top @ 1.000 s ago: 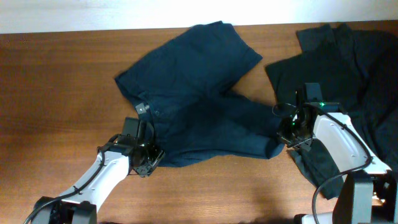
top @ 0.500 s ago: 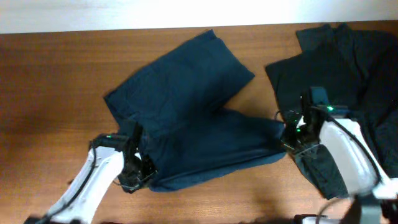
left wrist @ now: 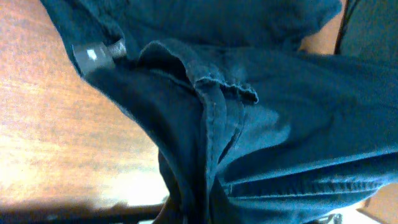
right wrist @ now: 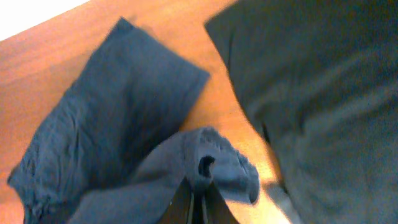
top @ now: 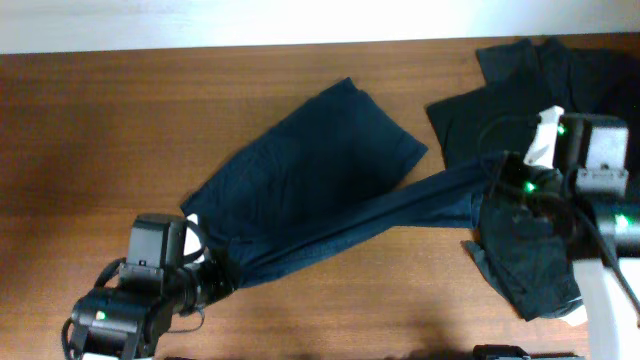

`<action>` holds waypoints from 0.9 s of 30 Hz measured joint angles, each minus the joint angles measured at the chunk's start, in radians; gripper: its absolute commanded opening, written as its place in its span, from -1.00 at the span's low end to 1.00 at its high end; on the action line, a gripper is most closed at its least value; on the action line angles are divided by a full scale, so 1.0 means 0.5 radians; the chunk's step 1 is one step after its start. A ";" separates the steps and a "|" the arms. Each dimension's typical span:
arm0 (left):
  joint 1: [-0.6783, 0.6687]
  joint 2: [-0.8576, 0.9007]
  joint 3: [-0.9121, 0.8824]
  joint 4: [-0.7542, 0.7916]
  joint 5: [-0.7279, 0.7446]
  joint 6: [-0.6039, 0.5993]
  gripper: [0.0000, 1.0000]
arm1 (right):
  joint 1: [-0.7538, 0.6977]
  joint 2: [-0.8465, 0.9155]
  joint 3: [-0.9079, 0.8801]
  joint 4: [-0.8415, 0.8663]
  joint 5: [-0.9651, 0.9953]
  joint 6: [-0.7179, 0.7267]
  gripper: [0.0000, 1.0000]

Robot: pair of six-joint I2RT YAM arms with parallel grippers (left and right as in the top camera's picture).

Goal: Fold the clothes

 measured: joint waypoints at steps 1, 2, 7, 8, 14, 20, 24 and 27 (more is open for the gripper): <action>-0.001 0.057 0.000 0.068 -0.032 -0.061 -0.99 | 0.001 0.079 0.000 0.078 -0.016 -0.019 -0.92; -0.001 0.125 0.003 0.144 -0.072 -0.145 -0.98 | 0.002 0.178 0.000 0.204 -0.051 -0.034 -0.92; 0.028 0.586 0.009 0.545 -0.266 -0.523 -0.99 | 0.040 0.547 0.002 0.760 -0.253 -0.065 -0.92; 0.056 0.667 0.009 0.611 -0.304 -0.592 -0.99 | 0.081 0.633 0.003 0.860 -0.262 -0.098 -0.92; 0.288 1.070 0.009 0.812 -0.439 -0.777 -0.86 | 0.332 1.027 0.003 1.316 -0.238 -0.246 -0.92; 0.339 1.347 0.009 0.953 -0.492 -0.880 -0.76 | 0.461 1.386 0.005 1.868 -0.198 -0.304 -0.92; 0.347 1.350 0.009 1.157 -0.540 -0.900 0.02 | 0.576 1.558 0.004 2.310 -0.162 -0.310 0.32; 0.426 1.350 0.009 1.196 -0.587 -0.919 0.14 | 0.604 1.569 0.007 2.266 0.020 -0.326 0.74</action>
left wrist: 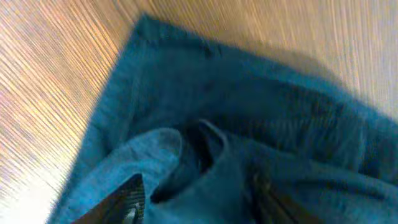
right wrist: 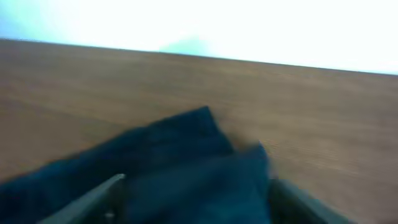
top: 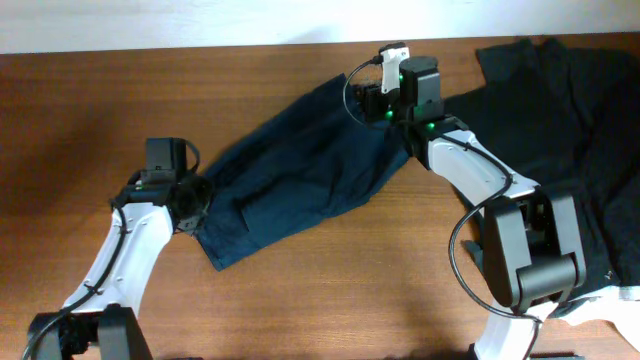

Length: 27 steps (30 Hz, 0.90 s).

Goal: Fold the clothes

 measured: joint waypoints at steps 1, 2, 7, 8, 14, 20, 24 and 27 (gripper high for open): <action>0.047 0.000 0.000 -0.001 -0.006 -0.002 0.26 | -0.021 0.000 0.003 -0.090 0.059 -0.011 0.74; 0.095 0.000 0.000 0.002 -0.011 -0.002 0.32 | -0.063 0.000 0.006 -0.213 0.089 -0.012 0.71; 0.240 0.000 0.000 -0.111 -0.023 0.017 0.51 | -0.156 0.000 0.014 -0.748 -0.050 -0.014 0.01; 0.240 0.000 0.002 -0.172 0.000 0.035 0.52 | -0.153 0.000 0.013 -0.858 -0.056 -0.018 -0.01; 0.240 0.000 0.004 -0.610 0.209 0.392 0.98 | -0.152 0.046 -0.107 -1.028 0.069 -0.011 0.30; 0.335 -0.012 0.008 -0.603 0.266 0.717 0.98 | -0.152 0.055 -0.132 -1.041 0.134 -0.014 0.33; 0.335 -0.023 -0.011 -0.542 0.324 0.855 0.98 | -0.152 0.055 -0.132 -1.075 0.141 -0.014 0.38; 0.299 0.016 -0.149 -0.333 0.421 0.876 0.98 | -0.152 0.055 -0.132 -1.080 0.142 -0.014 0.42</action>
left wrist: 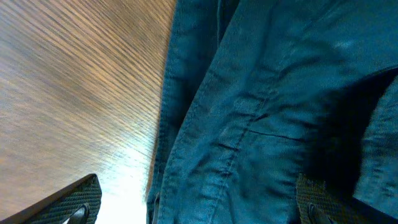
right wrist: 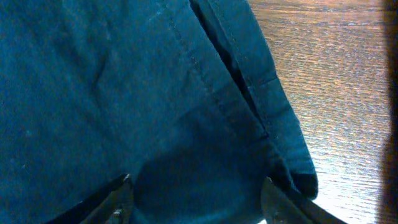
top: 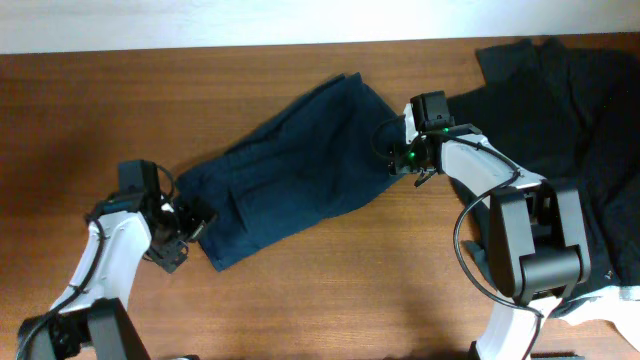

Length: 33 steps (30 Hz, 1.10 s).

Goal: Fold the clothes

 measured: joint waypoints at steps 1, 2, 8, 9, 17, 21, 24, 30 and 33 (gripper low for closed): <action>-0.013 0.035 -0.041 0.037 0.018 0.004 0.98 | 0.000 0.000 0.000 -0.002 0.000 -0.001 0.42; -0.021 0.072 -0.068 0.064 0.029 0.005 0.98 | 0.000 0.000 0.000 -0.003 0.000 0.000 0.42; -0.091 0.285 -0.050 0.379 0.211 -0.050 -0.99 | 0.000 0.000 0.000 -0.030 0.000 0.001 0.42; -0.105 0.313 -0.050 0.407 0.229 -0.048 -0.99 | 0.000 0.000 0.000 -0.050 0.000 0.002 0.43; -0.108 0.406 0.348 -0.358 -0.053 0.277 -0.99 | 0.000 -0.087 0.302 -0.438 0.040 -0.004 0.17; -0.108 0.326 0.747 -0.846 -0.185 0.434 -0.99 | 0.005 -0.256 0.536 -0.514 -0.402 -0.023 -0.44; -0.111 0.216 0.864 -1.012 -0.195 0.504 -0.99 | 0.092 -0.266 0.496 -0.603 -0.704 -0.025 -0.45; -0.120 0.047 1.085 -1.164 -0.193 0.575 -0.99 | 0.593 -0.188 0.234 -0.420 -0.897 -0.022 -0.44; -0.121 0.036 1.275 -1.245 -0.181 0.576 -0.99 | 0.874 -0.102 0.167 -0.259 -0.920 0.053 -0.38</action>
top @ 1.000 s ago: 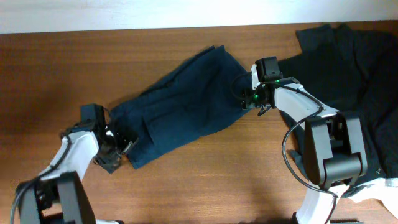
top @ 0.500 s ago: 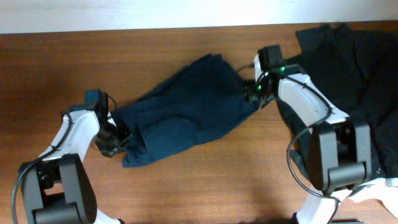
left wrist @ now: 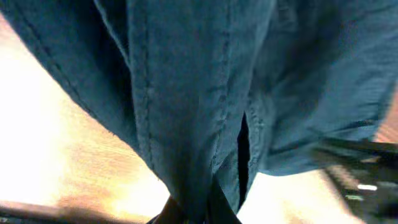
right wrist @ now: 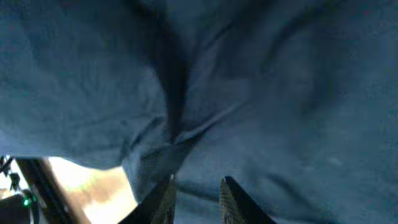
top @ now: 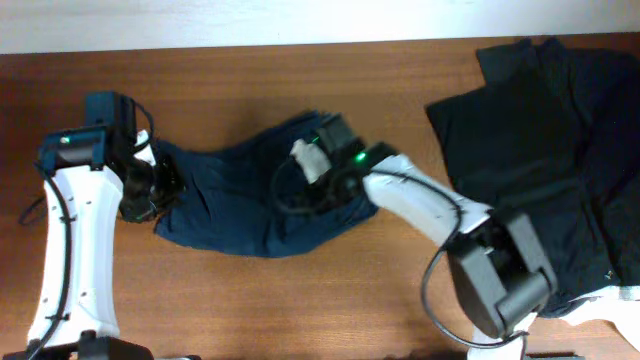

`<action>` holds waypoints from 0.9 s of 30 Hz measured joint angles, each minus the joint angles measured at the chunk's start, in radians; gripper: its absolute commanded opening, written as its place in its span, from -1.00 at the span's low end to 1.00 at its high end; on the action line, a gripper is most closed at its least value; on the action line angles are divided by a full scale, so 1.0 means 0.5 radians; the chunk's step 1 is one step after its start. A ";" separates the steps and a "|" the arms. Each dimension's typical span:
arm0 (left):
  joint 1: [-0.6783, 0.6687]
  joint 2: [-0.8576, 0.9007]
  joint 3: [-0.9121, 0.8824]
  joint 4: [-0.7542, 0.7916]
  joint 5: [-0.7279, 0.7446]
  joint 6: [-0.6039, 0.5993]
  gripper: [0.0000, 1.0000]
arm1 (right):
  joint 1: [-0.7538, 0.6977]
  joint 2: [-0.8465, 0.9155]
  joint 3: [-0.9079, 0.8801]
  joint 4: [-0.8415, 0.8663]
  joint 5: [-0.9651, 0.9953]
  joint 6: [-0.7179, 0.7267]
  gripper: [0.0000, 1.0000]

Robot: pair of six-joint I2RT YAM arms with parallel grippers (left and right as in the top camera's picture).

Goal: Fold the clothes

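Note:
A dark blue garment (top: 230, 215) lies bunched on the wooden table (top: 300, 310), left of centre in the overhead view. My left gripper (top: 150, 195) is at its left edge, shut on the cloth. In the left wrist view the blue garment (left wrist: 186, 93) hangs from the pinched left gripper (left wrist: 193, 214). My right gripper (top: 308, 178) rests on the garment's middle. In the right wrist view the blue garment (right wrist: 280, 93) fills the frame. The right gripper (right wrist: 198, 186) there has its fingers close together with a fold of cloth between them.
A pile of black clothes (top: 530, 100) covers the back right of the table. My right arm (top: 420, 200) reaches across from the right over the garment's right end. A white wall strip (top: 200, 20) runs along the far edge.
Both grippers were open at the garment's two ends. Now the left is shut on the left edge, farther back. The right has closed on cloth at the garment's middle, farther left. The garment is shorter and bunched.
First both grippers held the garment, one leg stretched between front left and right. Then it lay doubled at the table's middle with open grippers at its ends, and stayed so. Now both grip it again, its right part drawn leftward.

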 measured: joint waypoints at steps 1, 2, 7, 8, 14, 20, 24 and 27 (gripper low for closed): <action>0.000 -0.004 0.037 -0.005 0.038 0.008 -0.99 | 0.076 0.034 -0.008 0.079 -0.004 0.044 -0.38; 0.000 -0.008 0.052 -0.005 0.072 0.020 -0.99 | 0.140 0.062 -0.014 0.140 -0.005 0.070 -0.38; -0.006 -0.008 0.054 -0.017 0.173 0.053 -0.99 | 0.425 0.254 -0.018 0.410 -0.005 0.188 -0.35; -0.006 -0.008 0.054 -0.021 0.183 0.053 -0.99 | 0.455 0.288 -0.018 0.438 -0.008 0.201 -0.34; -0.031 -0.008 0.054 0.007 0.201 0.053 -0.97 | 0.457 0.315 -0.013 0.405 -0.002 0.213 0.20; -0.283 -0.008 0.048 0.108 0.201 0.053 -0.97 | -0.095 -0.146 0.032 -0.269 0.405 0.204 0.19; -0.454 -0.008 0.044 0.234 0.201 0.052 -0.95 | -0.478 -0.169 0.040 -0.403 0.591 0.037 0.02; -0.542 -0.008 0.044 0.291 0.200 0.046 -0.88 | -0.626 -0.024 0.039 -0.404 0.629 -0.090 -0.41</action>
